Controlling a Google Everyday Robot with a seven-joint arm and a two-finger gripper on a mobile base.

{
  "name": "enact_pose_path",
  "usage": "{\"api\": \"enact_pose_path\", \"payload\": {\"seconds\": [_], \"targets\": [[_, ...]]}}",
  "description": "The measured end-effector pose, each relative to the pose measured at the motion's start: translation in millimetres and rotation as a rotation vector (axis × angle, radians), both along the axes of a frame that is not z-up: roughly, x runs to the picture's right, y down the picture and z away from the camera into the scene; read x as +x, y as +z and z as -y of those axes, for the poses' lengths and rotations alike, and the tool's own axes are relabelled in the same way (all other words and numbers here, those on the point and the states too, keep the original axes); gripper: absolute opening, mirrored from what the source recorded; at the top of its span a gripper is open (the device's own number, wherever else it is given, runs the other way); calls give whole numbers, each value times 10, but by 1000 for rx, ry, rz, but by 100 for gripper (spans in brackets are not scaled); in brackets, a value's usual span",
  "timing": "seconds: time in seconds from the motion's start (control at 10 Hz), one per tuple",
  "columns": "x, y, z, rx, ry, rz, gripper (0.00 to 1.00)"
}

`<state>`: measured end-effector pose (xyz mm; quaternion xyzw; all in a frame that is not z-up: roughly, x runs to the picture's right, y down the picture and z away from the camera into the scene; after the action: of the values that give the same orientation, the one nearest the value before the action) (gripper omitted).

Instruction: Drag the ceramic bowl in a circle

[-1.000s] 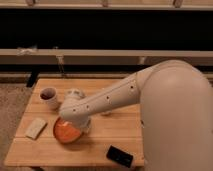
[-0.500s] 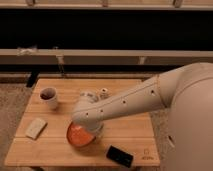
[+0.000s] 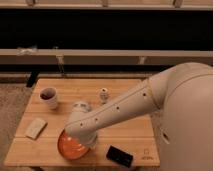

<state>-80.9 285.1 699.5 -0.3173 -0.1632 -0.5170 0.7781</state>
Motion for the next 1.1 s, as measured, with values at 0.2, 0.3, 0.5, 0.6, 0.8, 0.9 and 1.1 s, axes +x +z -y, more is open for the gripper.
{"api": "enact_pose_path", "payload": {"seconds": [0.2,0.3,0.5,0.6,0.8,0.9,1.1], "targets": [[-310,-83,-41,-9,-41,83,0],[-393,-107,-46,-10,-54,107,0],[-725,-86,-40,-2,-72,168,0],[-911,-38,-31,5,-74,195,0],[-1135,138,16,17,-66,226,0],[-1174,215,49,24,-65,233,0],[-1203,314,156,39,-64,239,0]]}}
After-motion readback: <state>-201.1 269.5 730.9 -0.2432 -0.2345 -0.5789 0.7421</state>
